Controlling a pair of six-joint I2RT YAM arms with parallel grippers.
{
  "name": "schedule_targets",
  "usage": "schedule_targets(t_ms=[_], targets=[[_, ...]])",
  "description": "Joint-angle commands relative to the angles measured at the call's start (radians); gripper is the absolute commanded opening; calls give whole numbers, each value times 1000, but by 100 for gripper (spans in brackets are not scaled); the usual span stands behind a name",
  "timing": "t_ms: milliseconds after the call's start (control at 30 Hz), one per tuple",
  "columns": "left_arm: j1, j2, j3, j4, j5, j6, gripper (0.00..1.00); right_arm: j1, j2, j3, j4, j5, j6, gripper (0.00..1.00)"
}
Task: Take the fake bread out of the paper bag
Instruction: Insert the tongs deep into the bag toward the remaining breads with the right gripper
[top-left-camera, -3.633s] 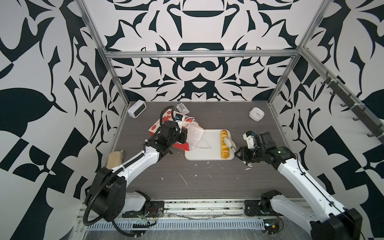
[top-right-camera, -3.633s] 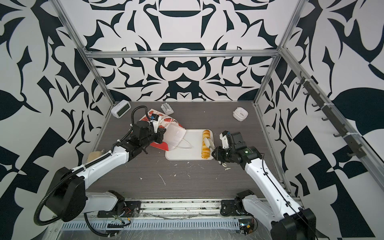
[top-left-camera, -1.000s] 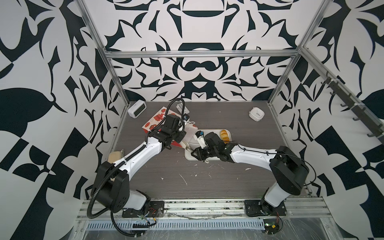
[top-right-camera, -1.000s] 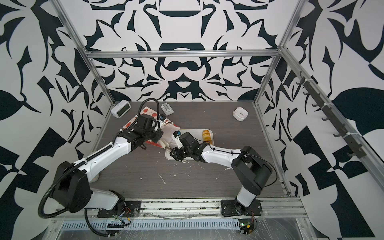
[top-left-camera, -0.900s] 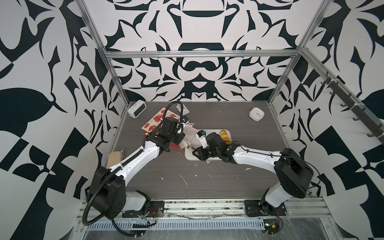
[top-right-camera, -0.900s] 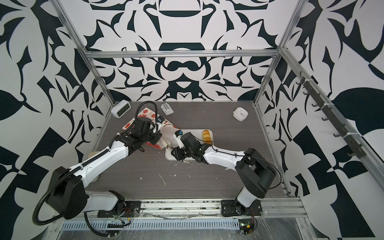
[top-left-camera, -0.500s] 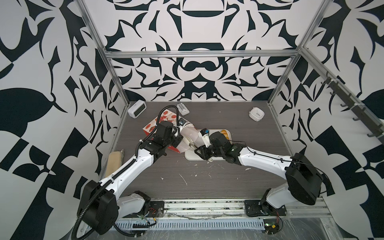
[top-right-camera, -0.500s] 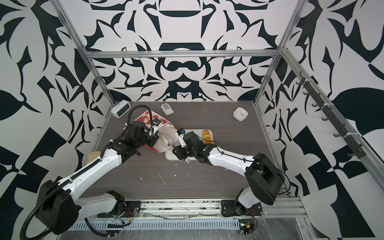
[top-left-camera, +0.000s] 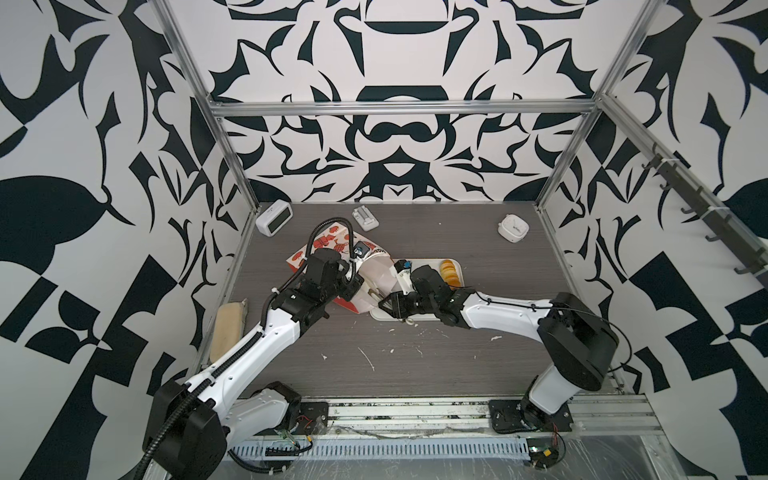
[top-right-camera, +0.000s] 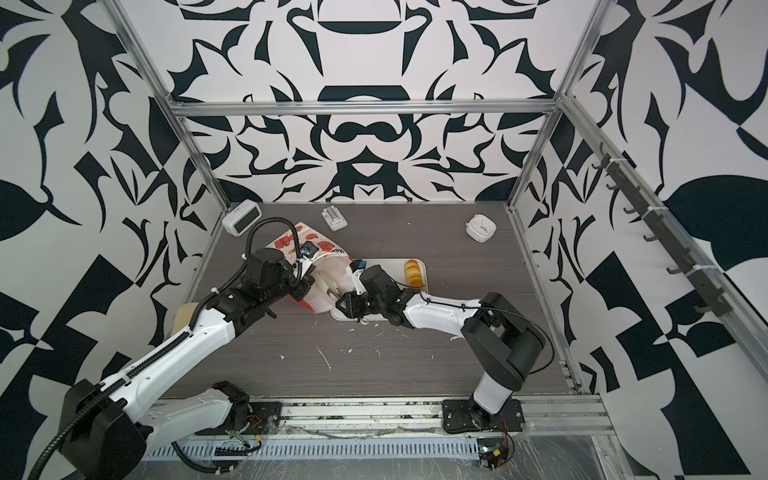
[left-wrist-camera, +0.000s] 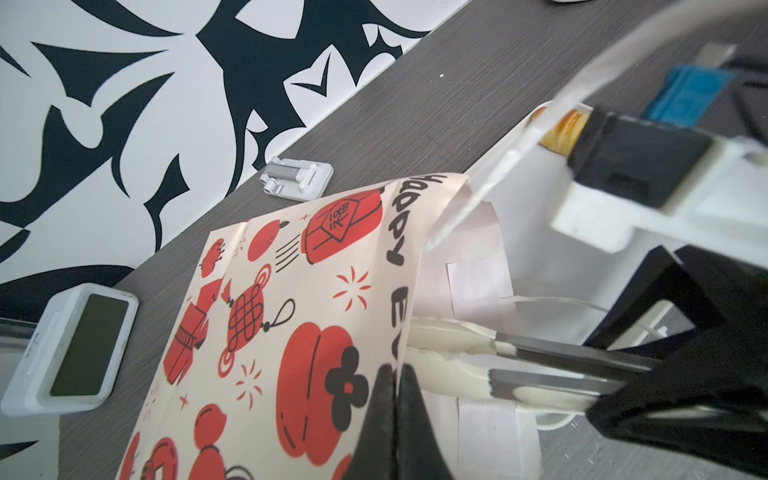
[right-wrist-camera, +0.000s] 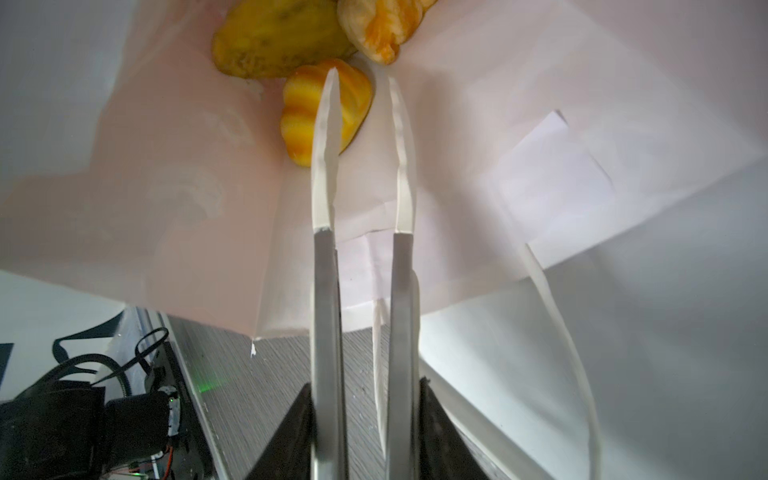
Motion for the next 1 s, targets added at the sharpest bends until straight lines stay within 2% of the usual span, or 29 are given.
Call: schedule_targets(t_ms=[0, 467, 733, 967], targets=[[-9, -21, -18, 8, 29, 1, 3, 4, 14, 31, 211, -47, 108, 40], [-21, -15, -23, 7, 26, 6, 3, -15, 135, 119, 275, 9, 152, 44], [-23, -25, -26, 11, 17, -3, 3, -22, 233, 160, 394, -13, 245, 44], [-23, -31, -28, 11, 12, -7, 3, -22, 198, 111, 441, 1, 259, 45]])
